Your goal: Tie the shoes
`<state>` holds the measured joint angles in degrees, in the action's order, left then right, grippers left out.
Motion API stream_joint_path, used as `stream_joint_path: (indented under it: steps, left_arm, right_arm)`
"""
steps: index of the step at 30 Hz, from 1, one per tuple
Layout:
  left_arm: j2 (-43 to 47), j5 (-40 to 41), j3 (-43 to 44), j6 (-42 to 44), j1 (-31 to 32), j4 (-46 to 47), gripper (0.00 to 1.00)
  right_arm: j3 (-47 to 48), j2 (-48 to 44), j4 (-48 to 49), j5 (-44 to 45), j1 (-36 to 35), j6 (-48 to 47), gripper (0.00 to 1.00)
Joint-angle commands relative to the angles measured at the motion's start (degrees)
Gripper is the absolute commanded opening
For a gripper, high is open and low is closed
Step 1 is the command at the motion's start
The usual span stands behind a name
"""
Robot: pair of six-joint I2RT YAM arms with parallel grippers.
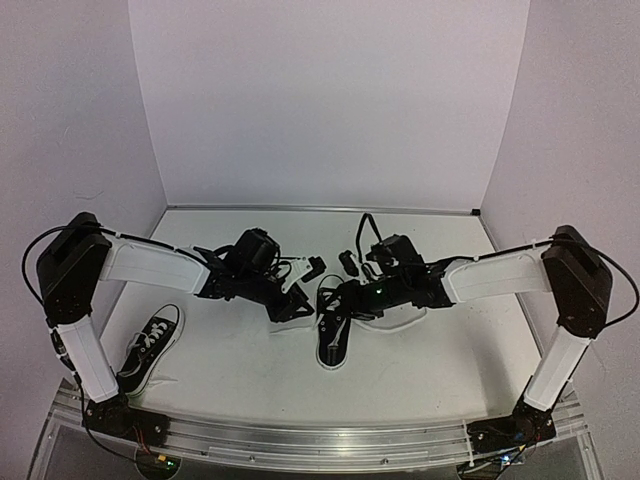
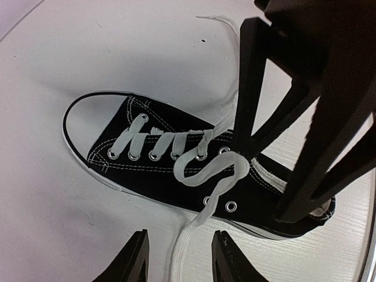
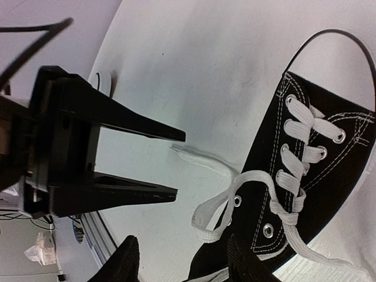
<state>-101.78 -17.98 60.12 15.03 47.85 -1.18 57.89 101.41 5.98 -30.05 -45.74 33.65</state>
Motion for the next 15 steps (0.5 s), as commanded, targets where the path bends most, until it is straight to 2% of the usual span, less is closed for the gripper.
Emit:
stream_joint_path:
  steps: [1,4,15]
  left_arm:
    - [3.5,-1.5,0.0,0.4,-0.6,2.9,0.38]
    - [3.3,-1.8,0.1,0.3,-0.6,2.8,0.38]
    - [2.9,-2.7,-0.1,0.2,-0.6,3.3,0.37]
  right_arm:
    - [3.6,2.0,-4.4,4.4,-0.2,-2.8,0.43]
    - [4.2,2.7,-4.5,5.2,-0.2,-2.9,0.38]
    - [7.1,4.9,-4.6,4.9,-0.2,-3.2,0.36]
